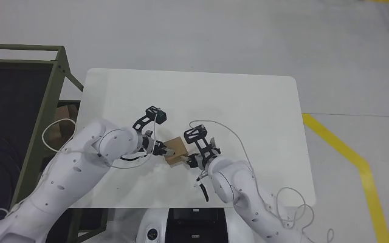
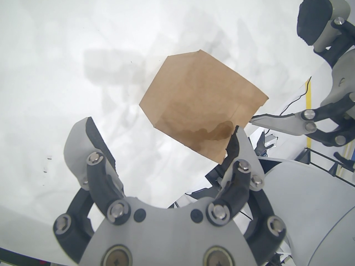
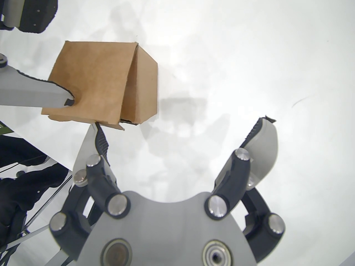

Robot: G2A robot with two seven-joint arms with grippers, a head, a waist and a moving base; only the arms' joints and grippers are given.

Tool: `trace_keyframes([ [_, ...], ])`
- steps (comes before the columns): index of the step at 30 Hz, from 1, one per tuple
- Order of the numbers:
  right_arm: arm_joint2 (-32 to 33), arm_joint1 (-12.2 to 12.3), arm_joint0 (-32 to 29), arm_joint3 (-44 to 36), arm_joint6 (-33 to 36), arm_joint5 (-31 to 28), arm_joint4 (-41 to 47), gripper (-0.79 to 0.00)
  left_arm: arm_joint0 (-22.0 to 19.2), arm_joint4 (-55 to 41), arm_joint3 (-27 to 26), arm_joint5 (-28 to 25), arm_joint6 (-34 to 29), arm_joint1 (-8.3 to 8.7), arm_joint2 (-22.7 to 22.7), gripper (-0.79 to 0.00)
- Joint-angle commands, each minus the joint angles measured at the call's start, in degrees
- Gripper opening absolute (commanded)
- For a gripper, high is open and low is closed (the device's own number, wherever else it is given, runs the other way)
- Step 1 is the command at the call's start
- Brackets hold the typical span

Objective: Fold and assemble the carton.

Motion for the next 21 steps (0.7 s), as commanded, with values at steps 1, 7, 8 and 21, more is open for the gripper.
trace_keyframes([
  [1,-0.2,-0.1,0.1,0.1,-0.1,0.4,-0.3,0.000,-0.3,-0.3,0.3,0.0,-0.1,-0.11,0.1,0.000],
  [7,-0.2,-0.4,0.1,0.4,0.1,0.7,-0.6,0.000,-1.0,-2.3,1.9,1.1,0.1,-0.26,-1.1,0.000],
  [8,-0.2,-0.5,0.1,0.4,0.1,0.7,-0.7,0.000,-1.1,-2.3,2.2,1.1,-0.4,-0.25,-1.1,0.000],
  [21,0.0,-0.9,-0.2,0.5,-0.4,0.5,-1.0,0.000,-2.7,-4.1,5.1,-2.5,0.1,-0.89,0.2,0.000],
])
